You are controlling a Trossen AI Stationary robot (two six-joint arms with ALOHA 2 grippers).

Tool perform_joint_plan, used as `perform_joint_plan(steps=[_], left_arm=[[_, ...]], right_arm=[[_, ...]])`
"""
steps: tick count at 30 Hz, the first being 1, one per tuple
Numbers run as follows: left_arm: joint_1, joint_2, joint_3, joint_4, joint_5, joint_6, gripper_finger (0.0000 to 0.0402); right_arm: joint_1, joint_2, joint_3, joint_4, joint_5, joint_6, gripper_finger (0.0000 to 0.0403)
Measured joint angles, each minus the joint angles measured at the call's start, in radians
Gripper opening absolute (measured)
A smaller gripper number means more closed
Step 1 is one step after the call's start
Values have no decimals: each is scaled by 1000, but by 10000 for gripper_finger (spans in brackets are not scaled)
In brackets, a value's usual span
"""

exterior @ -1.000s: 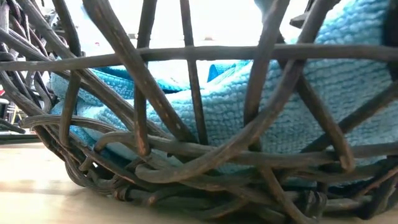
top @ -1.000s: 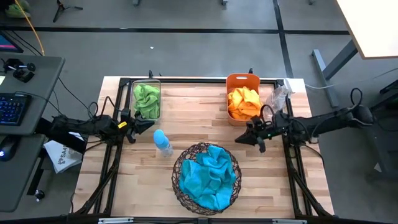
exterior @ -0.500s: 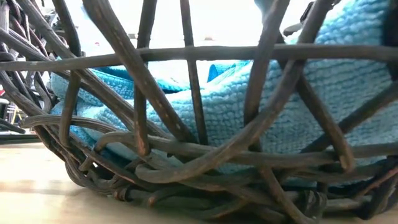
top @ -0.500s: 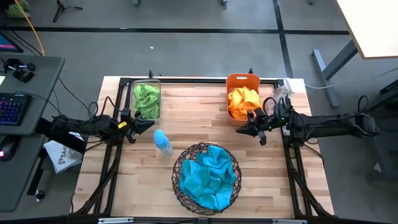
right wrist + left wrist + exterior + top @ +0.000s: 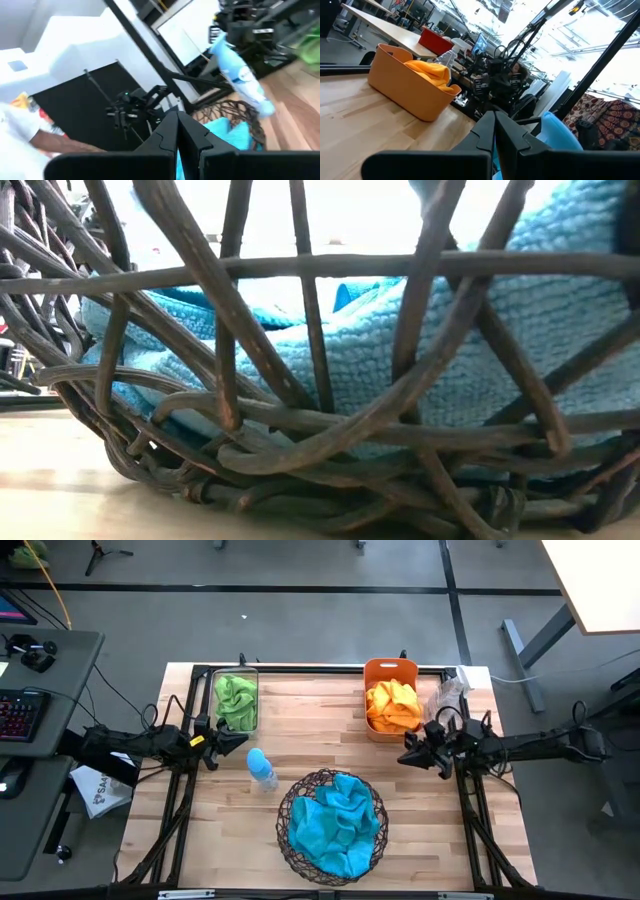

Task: Sort microfiber towel by color & place in baskets
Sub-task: Return to Home Position

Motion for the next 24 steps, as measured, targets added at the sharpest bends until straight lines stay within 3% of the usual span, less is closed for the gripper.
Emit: perform_joint_plan(steps=[10, 21, 24], left_arm=[[0, 0, 0, -1, -1, 0, 1], [0, 0, 0, -1, -3, 0, 1], [0, 0, 0, -1, -5, 0, 1]], right_arm=[[89, -123, -6, -171, 83, -102, 0], [87, -127, -6, -775, 203, -309, 0], [88, -108, -5, -778, 260, -264, 0]])
